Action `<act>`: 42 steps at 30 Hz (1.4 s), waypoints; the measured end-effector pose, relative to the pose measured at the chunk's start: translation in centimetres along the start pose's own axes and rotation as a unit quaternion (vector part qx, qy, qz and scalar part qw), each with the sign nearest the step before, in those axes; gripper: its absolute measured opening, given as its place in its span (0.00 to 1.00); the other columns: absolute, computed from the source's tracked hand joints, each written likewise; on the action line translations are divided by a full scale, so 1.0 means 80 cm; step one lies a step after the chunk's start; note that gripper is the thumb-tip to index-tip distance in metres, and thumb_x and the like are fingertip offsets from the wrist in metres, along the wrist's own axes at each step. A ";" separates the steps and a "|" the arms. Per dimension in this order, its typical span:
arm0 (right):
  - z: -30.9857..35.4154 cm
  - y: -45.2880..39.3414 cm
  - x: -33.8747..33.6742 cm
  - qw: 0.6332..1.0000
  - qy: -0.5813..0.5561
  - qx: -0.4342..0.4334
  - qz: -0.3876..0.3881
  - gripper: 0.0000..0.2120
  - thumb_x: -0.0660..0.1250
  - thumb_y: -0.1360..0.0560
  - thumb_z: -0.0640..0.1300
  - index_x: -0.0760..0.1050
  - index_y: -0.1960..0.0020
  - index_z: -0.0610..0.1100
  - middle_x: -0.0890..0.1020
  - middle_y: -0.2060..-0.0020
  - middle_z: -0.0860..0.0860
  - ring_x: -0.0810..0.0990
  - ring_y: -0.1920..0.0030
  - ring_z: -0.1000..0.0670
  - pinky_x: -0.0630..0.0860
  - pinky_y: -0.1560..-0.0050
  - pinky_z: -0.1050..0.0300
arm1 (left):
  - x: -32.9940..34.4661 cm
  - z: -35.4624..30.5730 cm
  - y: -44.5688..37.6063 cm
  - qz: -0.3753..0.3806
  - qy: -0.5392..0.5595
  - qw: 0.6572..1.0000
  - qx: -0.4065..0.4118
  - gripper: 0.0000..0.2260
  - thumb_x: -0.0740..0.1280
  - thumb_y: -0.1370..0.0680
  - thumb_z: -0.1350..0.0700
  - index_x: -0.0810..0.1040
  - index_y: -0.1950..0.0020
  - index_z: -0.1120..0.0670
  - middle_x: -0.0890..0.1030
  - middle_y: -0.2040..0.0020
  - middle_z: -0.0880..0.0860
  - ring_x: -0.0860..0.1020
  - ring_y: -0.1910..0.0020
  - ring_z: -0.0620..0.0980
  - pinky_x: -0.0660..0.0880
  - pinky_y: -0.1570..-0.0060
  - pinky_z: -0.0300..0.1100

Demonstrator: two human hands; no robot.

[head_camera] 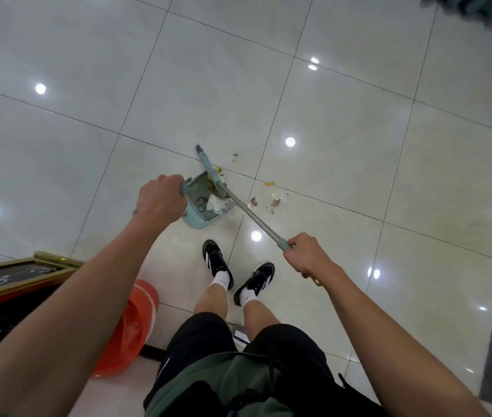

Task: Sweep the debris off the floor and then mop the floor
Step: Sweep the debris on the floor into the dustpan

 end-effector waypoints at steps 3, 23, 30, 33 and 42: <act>-0.007 0.000 -0.004 0.999 -0.038 0.010 0.003 0.13 0.61 0.28 0.47 0.76 0.59 0.37 0.72 0.70 0.45 0.65 0.72 0.45 0.64 0.69 0.51 | 0.001 0.002 0.003 0.000 -0.001 1.000 -0.005 0.07 0.62 0.26 0.62 0.77 0.52 0.53 0.79 0.57 0.57 0.76 0.62 0.59 0.75 0.60 0.49; 0.038 0.018 -0.075 0.995 -0.080 -0.025 -0.055 0.11 0.64 0.20 0.50 0.80 0.49 0.42 0.80 0.68 0.43 0.72 0.75 0.49 0.71 0.74 0.60 | 0.004 0.062 0.036 -0.012 0.080 0.991 -0.107 0.03 0.65 0.26 0.58 0.77 0.56 0.50 0.78 0.60 0.54 0.77 0.63 0.59 0.74 0.63 0.46; 0.079 -0.014 -0.070 0.992 -0.116 -0.040 -0.013 0.08 0.68 0.24 0.39 0.79 0.47 0.36 0.81 0.67 0.41 0.74 0.75 0.49 0.72 0.75 0.59 | 0.000 0.061 0.047 -0.017 0.077 0.990 -0.117 0.04 0.64 0.26 0.56 0.77 0.55 0.49 0.78 0.59 0.54 0.78 0.61 0.59 0.77 0.59 0.47; 0.093 -0.039 -0.058 0.985 -0.168 -0.030 0.007 0.12 0.66 0.23 0.36 0.76 0.41 0.33 0.80 0.67 0.40 0.72 0.77 0.50 0.70 0.76 0.59 | 0.003 0.049 0.061 -0.027 0.084 0.987 -0.134 0.06 0.63 0.25 0.56 0.78 0.53 0.50 0.78 0.60 0.53 0.79 0.63 0.57 0.80 0.59 0.48; 0.114 -0.100 -0.030 0.966 -0.243 -0.033 0.087 0.24 0.56 0.19 0.31 0.63 0.25 0.40 0.78 0.58 0.35 0.72 0.75 0.49 0.67 0.78 0.62 | 0.015 0.005 0.134 -0.048 0.084 0.974 -0.207 0.03 0.65 0.23 0.55 0.78 0.53 0.49 0.78 0.64 0.51 0.77 0.65 0.53 0.75 0.64 0.47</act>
Point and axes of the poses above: each hand's wrist, its own y-axis away from the middle knuckle, its own x-axis out of the palm, z = x × y, the point moved 5 cm from there along -y, towards the middle knuckle
